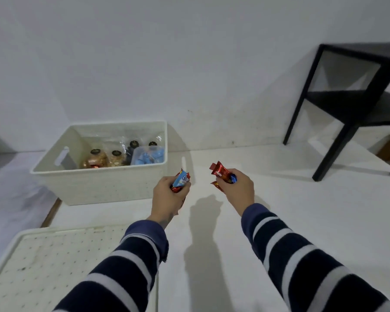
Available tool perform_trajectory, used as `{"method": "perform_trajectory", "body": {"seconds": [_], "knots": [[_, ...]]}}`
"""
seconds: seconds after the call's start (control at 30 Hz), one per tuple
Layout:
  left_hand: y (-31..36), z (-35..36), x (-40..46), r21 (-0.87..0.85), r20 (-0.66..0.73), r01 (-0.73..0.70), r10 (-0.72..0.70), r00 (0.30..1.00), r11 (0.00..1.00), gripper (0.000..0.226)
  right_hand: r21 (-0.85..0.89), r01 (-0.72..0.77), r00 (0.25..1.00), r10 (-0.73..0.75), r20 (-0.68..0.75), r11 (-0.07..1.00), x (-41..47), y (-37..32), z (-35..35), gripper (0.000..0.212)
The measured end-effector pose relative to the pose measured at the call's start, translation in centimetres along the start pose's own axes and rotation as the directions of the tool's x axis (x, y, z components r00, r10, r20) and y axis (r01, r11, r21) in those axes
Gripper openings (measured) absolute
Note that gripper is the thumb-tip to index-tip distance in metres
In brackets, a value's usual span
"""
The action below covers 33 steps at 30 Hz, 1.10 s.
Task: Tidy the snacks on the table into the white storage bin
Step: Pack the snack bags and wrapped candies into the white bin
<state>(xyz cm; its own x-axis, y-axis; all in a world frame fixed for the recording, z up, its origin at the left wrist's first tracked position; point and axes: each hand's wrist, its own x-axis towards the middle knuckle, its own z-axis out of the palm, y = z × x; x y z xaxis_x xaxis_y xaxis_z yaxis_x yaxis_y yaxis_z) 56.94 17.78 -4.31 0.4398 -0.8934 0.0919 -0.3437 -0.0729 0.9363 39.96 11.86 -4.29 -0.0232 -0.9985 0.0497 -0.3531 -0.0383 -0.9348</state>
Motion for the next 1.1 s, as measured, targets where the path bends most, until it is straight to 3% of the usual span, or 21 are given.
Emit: {"method": "perform_trajectory", "body": {"seconds": [0.17,0.3,0.5,0.77,0.93,1.03,1.1], "knots": [[2.5,-5.1,0.9,-0.040,-0.138,-0.045,0.039,0.990,0.998,0.015,-0.003,0.137,0.982,-0.136,0.133,0.991,1.1,-5.2,3.7,0.012],[2.6,-10.7,2.9,0.045,-0.222,-0.097,0.104,0.970,0.994,0.011,0.009,0.222,0.951,-0.219,0.217,0.975,1.2,-9.2,8.0,0.016],[1.6,-19.4,8.5,0.129,-0.279,-0.035,0.070,0.958,0.991,0.012,0.005,0.294,0.912,-0.282,0.297,0.956,2.3,-15.7,15.9,0.011],[-4.9,-26.9,18.2,0.263,-0.121,0.113,-0.084,0.989,0.958,0.011,-0.231,0.074,0.919,0.024,0.394,0.970,4.8,-17.8,30.1,0.011],[-8.7,-27.4,21.9,0.359,0.036,0.197,-0.224,0.974,0.912,0.045,-0.268,-0.108,0.850,0.228,0.474,0.957,5.6,-16.5,34.2,0.014],[-10.0,-27.1,22.9,0.333,0.125,0.261,-0.316,0.941,0.906,0.079,-0.184,-0.256,0.737,0.315,0.598,0.949,5.6,-17.5,34.7,0.041],[-10.5,-26.9,23.2,0.350,0.140,0.276,-0.342,0.929,0.895,0.082,-0.192,-0.296,0.706,0.350,0.616,0.936,5.6,-17.7,34.8,0.052]]}}
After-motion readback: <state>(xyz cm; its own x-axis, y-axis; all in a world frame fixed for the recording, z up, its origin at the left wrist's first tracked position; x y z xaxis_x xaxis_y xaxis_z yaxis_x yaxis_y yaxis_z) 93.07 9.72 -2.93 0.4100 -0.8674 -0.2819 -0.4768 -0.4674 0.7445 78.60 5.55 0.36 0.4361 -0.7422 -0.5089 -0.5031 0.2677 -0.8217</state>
